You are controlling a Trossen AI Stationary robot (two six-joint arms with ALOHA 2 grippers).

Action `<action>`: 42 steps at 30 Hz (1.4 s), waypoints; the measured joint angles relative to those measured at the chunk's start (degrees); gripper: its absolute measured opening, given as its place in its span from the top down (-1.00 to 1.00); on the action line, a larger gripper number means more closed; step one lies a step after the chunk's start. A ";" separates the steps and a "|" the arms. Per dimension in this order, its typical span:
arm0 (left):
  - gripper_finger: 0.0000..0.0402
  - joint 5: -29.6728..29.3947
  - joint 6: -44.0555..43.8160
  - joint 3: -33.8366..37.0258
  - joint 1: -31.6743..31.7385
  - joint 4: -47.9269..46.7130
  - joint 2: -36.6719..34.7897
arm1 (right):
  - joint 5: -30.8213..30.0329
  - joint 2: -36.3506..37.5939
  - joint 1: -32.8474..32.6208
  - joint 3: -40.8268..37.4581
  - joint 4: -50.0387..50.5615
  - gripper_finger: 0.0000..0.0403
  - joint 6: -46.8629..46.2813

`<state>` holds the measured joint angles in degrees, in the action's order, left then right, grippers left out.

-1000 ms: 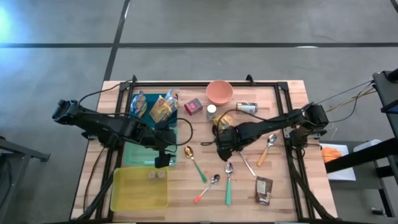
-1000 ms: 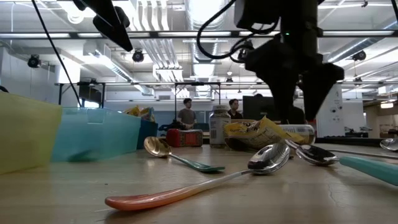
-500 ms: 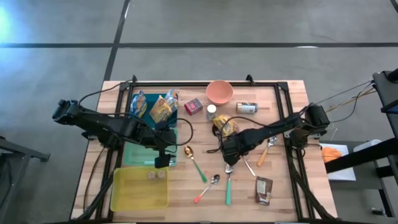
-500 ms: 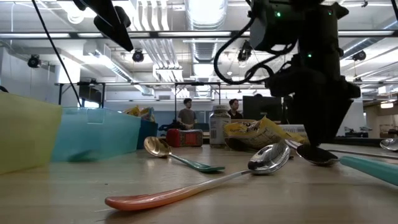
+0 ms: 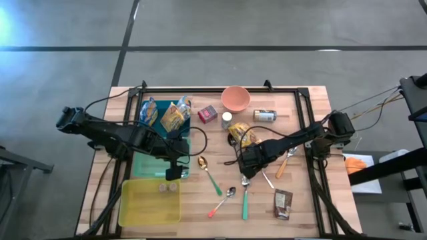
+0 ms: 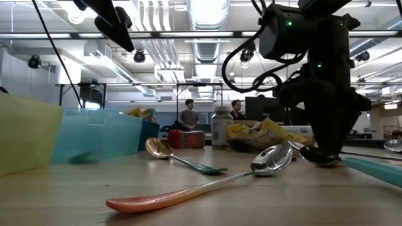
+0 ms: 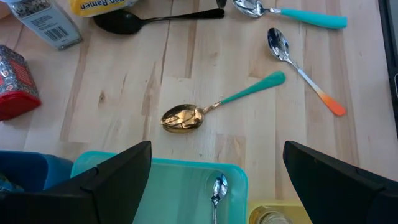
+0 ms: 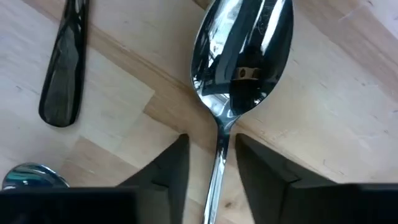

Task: Pick & Place Food Item
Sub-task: Put the silver spoon into the light blue bin

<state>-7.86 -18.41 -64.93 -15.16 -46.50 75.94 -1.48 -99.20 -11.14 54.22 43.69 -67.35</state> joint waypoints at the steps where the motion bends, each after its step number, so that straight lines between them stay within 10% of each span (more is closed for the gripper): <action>1: -0.85 0.00 0.00 0.00 0.00 0.00 0.00 | 0.00 0.00 0.00 -0.04 0.03 0.50 0.00; 6: -0.85 0.00 -0.02 0.00 0.04 0.00 0.00 | 0.01 -0.02 -0.01 0.15 0.45 0.89 0.18; 19: -0.85 0.04 -7.51 0.00 0.40 0.15 0.01 | -0.99 3.55 -0.26 7.18 1.45 0.94 4.69; 33: -0.85 -6.09 -24.97 1.74 0.76 18.47 0.02 | -23.93 11.62 0.00 19.75 -10.41 0.95 12.12; 42: -0.85 -4.58 -10.69 3.76 0.63 29.08 0.02 | -18.02 11.93 0.25 21.43 -28.82 0.95 24.83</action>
<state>-12.44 -29.11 -61.17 -14.52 -17.42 75.96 -19.49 -87.26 -10.89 75.64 14.88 -42.52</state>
